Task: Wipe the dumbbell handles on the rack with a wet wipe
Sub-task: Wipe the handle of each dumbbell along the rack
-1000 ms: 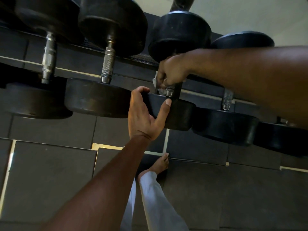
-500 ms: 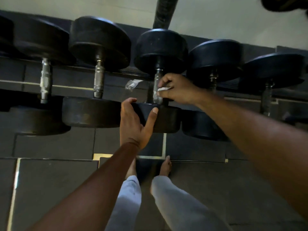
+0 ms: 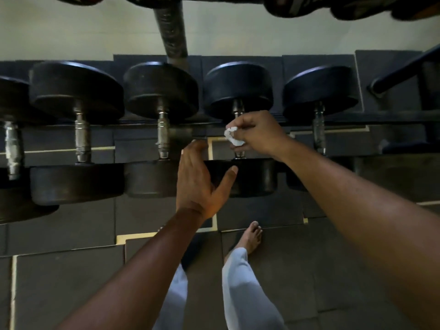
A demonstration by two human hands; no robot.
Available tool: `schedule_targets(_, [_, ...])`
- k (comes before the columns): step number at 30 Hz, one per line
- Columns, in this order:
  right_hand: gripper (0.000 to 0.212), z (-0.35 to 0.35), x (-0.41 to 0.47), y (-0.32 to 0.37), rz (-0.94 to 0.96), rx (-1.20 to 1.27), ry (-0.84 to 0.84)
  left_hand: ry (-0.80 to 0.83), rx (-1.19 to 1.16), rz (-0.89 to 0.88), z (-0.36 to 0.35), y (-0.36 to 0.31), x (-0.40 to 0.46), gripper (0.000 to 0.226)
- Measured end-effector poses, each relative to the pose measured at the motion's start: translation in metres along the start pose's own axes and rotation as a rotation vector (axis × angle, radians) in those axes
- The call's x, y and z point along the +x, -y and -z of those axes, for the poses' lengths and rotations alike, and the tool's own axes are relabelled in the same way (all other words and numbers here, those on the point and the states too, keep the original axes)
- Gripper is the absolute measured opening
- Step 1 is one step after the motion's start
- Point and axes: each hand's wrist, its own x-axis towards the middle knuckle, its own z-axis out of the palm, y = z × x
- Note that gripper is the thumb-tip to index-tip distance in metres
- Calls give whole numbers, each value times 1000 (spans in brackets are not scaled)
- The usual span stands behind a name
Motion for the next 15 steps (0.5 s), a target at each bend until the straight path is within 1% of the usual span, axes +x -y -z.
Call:
schedule_targets(3, [27, 31, 2, -12, -40, -54, 18, 38, 8, 105, -37, -14, 0, 85])
schedule_targets(5, [40, 48, 8, -25, -23, -210, 24, 55, 14, 161, -60, -20, -2, 90])
schedule_targets(6, [42, 54, 10, -31, 11, -312, 23, 45, 39, 161, -69, -21, -4, 90])
schedule_targets(8, [37, 59, 12, -43, 73, -410, 13, -4, 94, 140, -80, -18, -5, 88])
schedule_targets(11, [34, 62, 16, -49, 145, -335, 52, -71, 117, 118, -86, -14, -6, 88])
schedule_targets(12, [33, 61, 18, -47, 195, -363, 76, -87, 111, 124, -88, -14, -6, 89])
schedule_targets(15, [28, 53, 28, -42, 424, -712, 116, -158, 86, 171, -90, -13, -8, 97])
